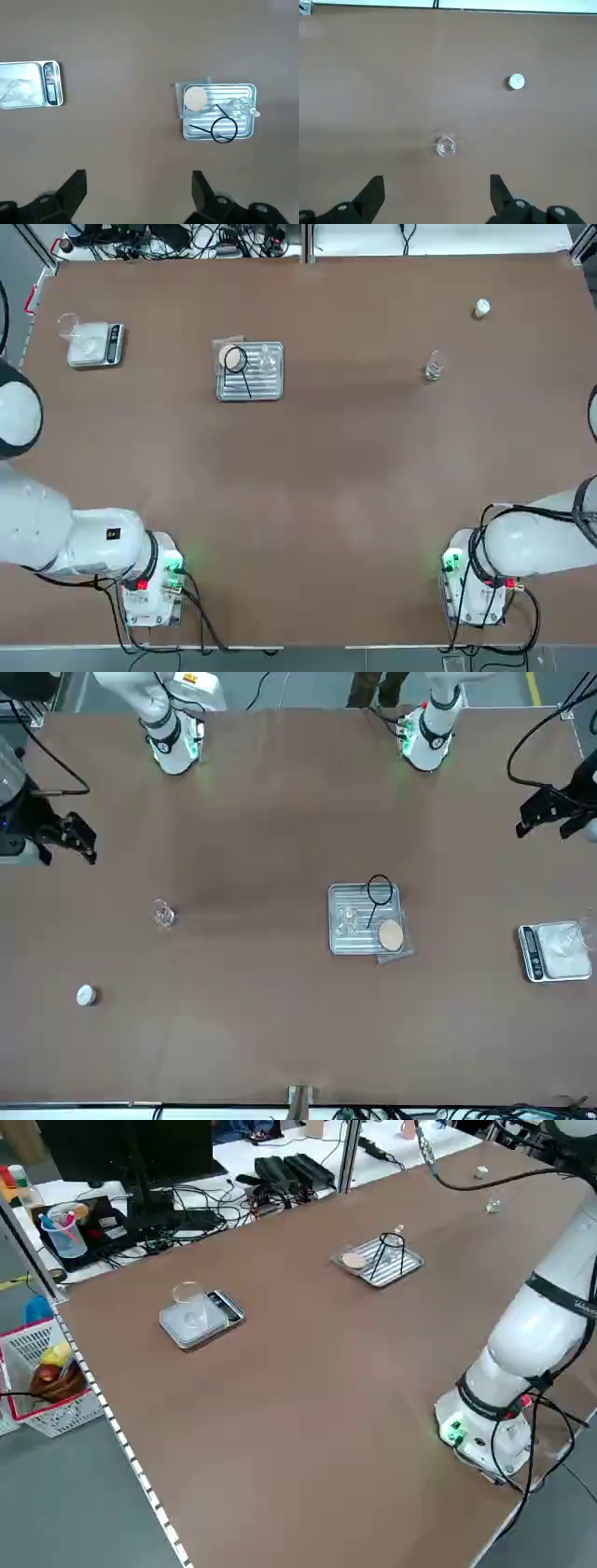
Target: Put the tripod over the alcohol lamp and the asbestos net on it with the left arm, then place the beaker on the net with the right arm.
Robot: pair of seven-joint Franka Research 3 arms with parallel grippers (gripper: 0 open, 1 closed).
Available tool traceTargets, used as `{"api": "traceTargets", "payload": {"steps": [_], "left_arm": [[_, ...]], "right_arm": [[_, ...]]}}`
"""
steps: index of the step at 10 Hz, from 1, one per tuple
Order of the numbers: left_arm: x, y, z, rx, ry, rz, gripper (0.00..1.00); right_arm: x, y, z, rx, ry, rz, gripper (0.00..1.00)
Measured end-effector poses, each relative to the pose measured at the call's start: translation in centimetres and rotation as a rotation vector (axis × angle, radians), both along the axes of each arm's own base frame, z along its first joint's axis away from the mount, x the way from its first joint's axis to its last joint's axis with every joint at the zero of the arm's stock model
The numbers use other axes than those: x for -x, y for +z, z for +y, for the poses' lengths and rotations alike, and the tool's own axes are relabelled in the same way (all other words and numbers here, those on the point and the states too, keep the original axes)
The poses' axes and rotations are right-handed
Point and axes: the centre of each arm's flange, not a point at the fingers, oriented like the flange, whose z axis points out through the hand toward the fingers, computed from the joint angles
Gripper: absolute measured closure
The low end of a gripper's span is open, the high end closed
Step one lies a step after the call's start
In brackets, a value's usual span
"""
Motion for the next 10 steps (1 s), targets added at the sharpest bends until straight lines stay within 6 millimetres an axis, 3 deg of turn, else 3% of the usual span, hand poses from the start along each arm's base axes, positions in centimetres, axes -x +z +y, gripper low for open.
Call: {"api": "traceTargets", "payload": {"steps": [3, 5, 7, 10], "left_arm": [[0.0, 0.0, -0.2, 0.000, -0.004, 0.000, 0.01], [-0.1, -0.3, -1.5, 0.001, -0.006, 0.007, 0.01], [-0.6, -1.6, -3.3, 0.003, -0.007, 0.031, 0.01], [-2.1, -5.5, -8.3, 0.004, 0.004, 0.091, 0.01]], "right_arm": [[0.0, 0.0, 0.0, -0.001, 0.000, -0.002, 0.00], [-0.1, 0.0, -0.3, -0.009, 0.019, 0.000, 0.00], [-0.2, -0.2, -1.9, -0.051, 0.113, 0.009, 0.00], [-0.5, -0.7, -5.2, -0.097, 0.274, 0.011, 0.00]]}}
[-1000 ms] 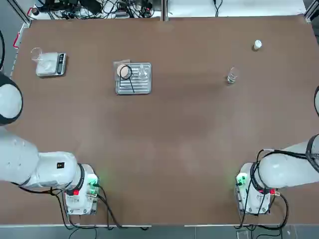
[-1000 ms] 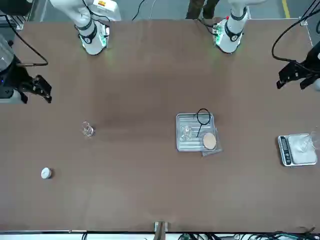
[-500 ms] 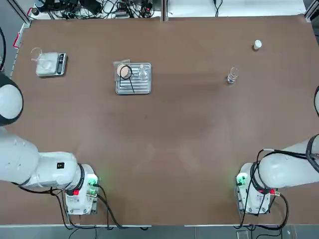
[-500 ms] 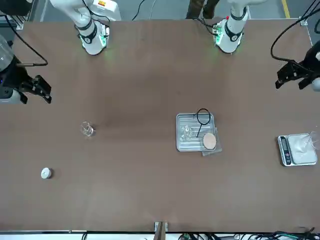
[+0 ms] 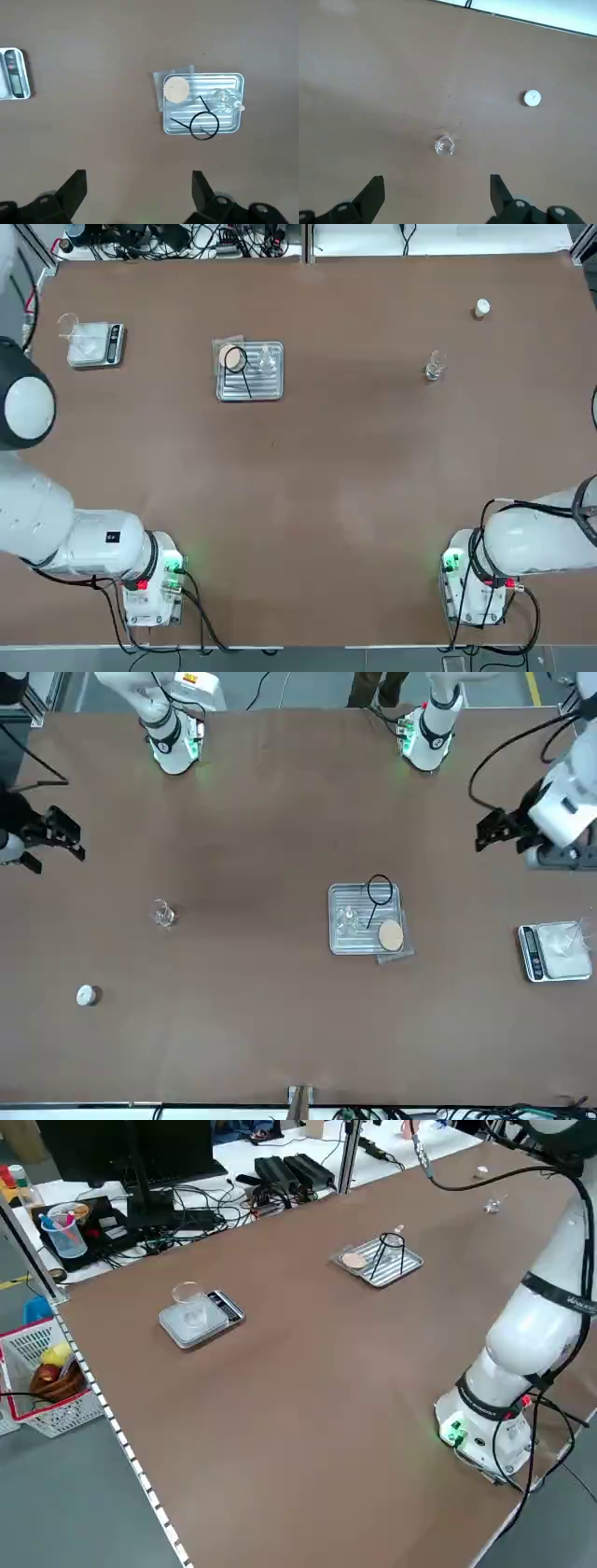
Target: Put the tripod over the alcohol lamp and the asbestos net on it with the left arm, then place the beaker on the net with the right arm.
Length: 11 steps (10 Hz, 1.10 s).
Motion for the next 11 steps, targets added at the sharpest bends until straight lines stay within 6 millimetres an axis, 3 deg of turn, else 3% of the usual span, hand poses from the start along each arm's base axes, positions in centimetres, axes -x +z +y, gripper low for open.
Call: {"api": "traceTargets", "payload": {"steps": [3, 6, 7, 9, 11], "left_arm": [[-1.2, -3.0, -5.0, -0.010, 0.070, -0.002, 0.01], [-2.2, -8.9, -11.3, -0.067, 0.049, 0.021, 0.01], [-2.4, -10.6, -12.6, -0.070, 0.047, 0.034, 0.01], [-3.0, -12.1, -12.9, -0.061, 0.058, 0.028, 0.01], [-3.3, -13.4, -13.3, -0.047, 0.113, 0.008, 0.01]], "right_arm": [[-0.3, -1.9, -3.5, -0.072, 0.213, -0.017, 0.00], [-0.2, -5.6, -7.7, -0.182, 0.459, -0.061, 0.00], [-0.2, -7.1, -9.1, -0.221, 0.538, -0.082, 0.00], [-0.3, -10.6, -11.8, -0.298, 0.658, -0.120, 0.00], [-1.0, -15.5, -14.4, -0.414, 0.786, -0.205, 0.00]]}}
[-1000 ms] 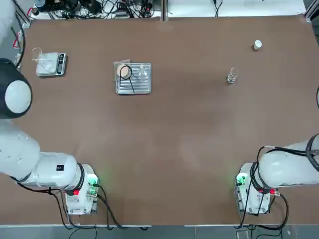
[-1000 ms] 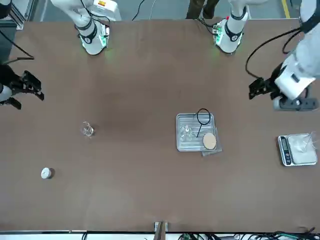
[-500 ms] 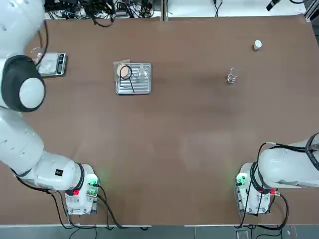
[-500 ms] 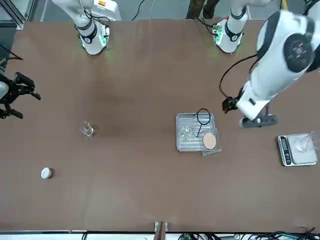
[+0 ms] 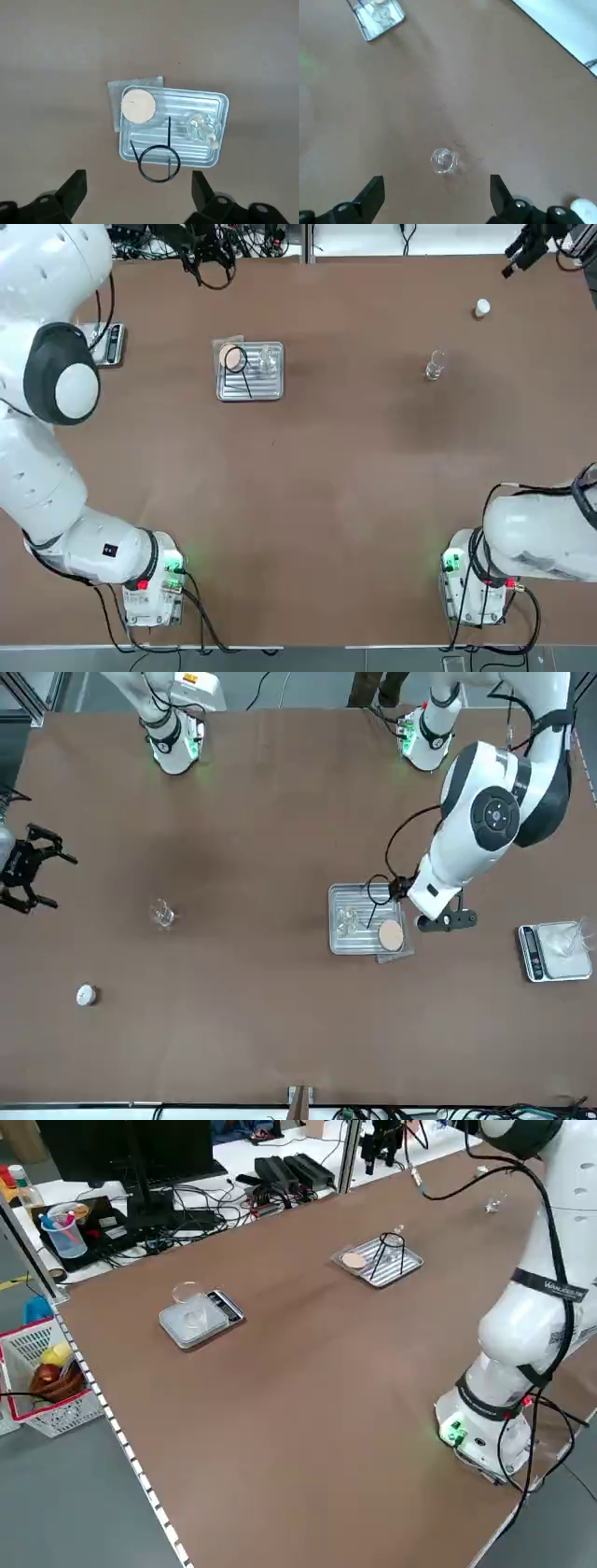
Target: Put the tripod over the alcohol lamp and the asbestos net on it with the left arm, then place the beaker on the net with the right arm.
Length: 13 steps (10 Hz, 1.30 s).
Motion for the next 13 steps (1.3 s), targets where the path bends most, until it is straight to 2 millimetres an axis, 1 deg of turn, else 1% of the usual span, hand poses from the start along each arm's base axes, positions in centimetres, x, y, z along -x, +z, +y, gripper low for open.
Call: {"api": "traceTargets", "payload": {"steps": [1, 3, 4, 6, 7, 8, 10, 11, 12, 13], "left_arm": [[-0.1, -0.9, -0.3, 0.004, 0.008, 0.000, 0.01], [0.3, -3.9, -1.9, 0.011, 0.044, -0.011, 0.04], [0.6, -5.9, -3.2, 0.016, 0.075, -0.020, 0.05], [1.5, -9.8, -6.7, 0.015, 0.109, -0.026, 0.07], [2.1, -11.7, -8.3, 0.001, 0.106, -0.012, 0.08], [2.5, -13.1, -9.2, -0.007, 0.101, -0.003, 0.10], [2.5, -14.5, -9.5, 0.012, 0.102, -0.028, 0.13], [2.6, -15.3, -9.6, 0.022, 0.100, -0.042, 0.14], [3.1, -16.2, -10.1, 0.025, 0.098, -0.042, 0.15], [3.5, -16.9, -10.7, 0.028, 0.100, -0.045, 0.19]], "right_arm": [[-0.4, -3.0, -1.4, -0.063, 0.059, -0.038, 0.00], [-0.8, -8.5, -3.6, -0.146, 0.143, -0.093, 0.00], [-0.7, -11.1, -4.8, -0.182, 0.173, -0.120, 0.00], [-0.5, -15.7, -6.4, -0.251, 0.211, -0.172, 0.00], [-0.5, -17.9, -6.5, -0.300, 0.210, -0.199, 0.00], [-0.4, -20.4, -6.5, -0.337, 0.211, -0.235, 0.00], [0.9, -25.4, -6.6, -0.392, 0.193, -0.271, 0.00], [1.7, -27.2, -6.9, -0.418, 0.180, -0.282, 0.00], [2.6, -28.6, -7.2, -0.442, 0.172, -0.304, 0.00], [3.3, -29.5, -7.3, -0.461, 0.171, -0.326, 0.00]]}}
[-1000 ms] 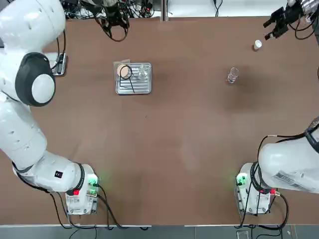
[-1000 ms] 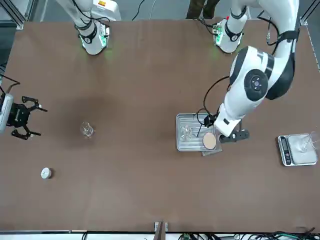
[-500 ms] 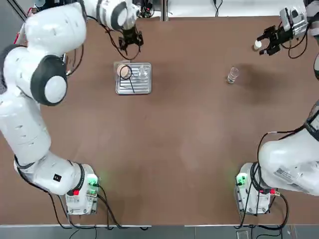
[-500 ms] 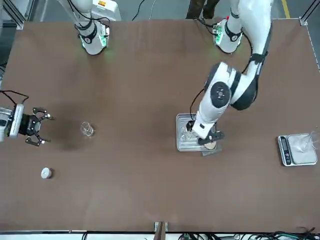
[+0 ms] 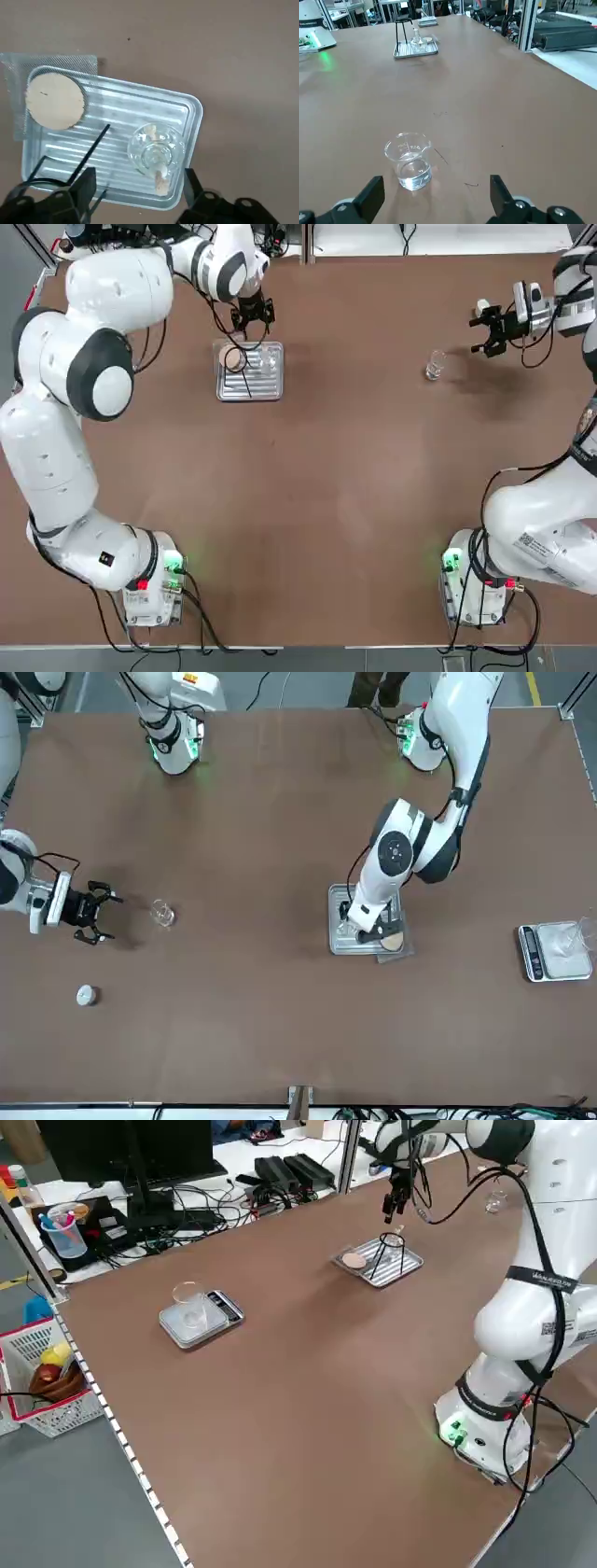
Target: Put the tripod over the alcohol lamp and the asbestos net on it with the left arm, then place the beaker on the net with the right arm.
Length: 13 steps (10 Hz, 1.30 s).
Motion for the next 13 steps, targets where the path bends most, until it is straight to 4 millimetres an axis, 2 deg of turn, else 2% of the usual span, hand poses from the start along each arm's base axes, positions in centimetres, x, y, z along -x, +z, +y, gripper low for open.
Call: {"api": "traceTargets", "payload": {"steps": [3, 6, 8, 10, 11, 13], "left_arm": [[0.9, -1.5, -1.5, 0.002, -0.013, 0.004, 0.28], [0.9, -3.4, -1.5, -0.005, -0.012, 0.020, 0.32], [0.8, -3.7, -1.3, -0.005, -0.011, 0.018, 0.33], [0.8, -3.7, -1.3, -0.006, -0.011, 0.018, 0.45], [0.8, -3.8, -1.3, -0.006, -0.010, 0.019, 0.48], [0.6, -4.2, -1.4, 0.003, -0.009, 0.007, 0.49]], "right_arm": [[2.0, -2.9, 1.1, -0.058, 0.023, -0.033, 0.00], [3.5, -5.8, 2.1, -0.094, 0.027, -0.024, 0.00], [3.6, -7.0, 2.3, -0.112, 0.002, -0.039, 0.00], [3.6, -8.1, 3.0, -0.144, -0.018, -0.052, 0.00], [3.4, -8.5, 3.9, -0.161, -0.015, -0.063, 0.00], [3.1, -8.7, 4.8, -0.173, -0.006, -0.069, 0.00]]}}
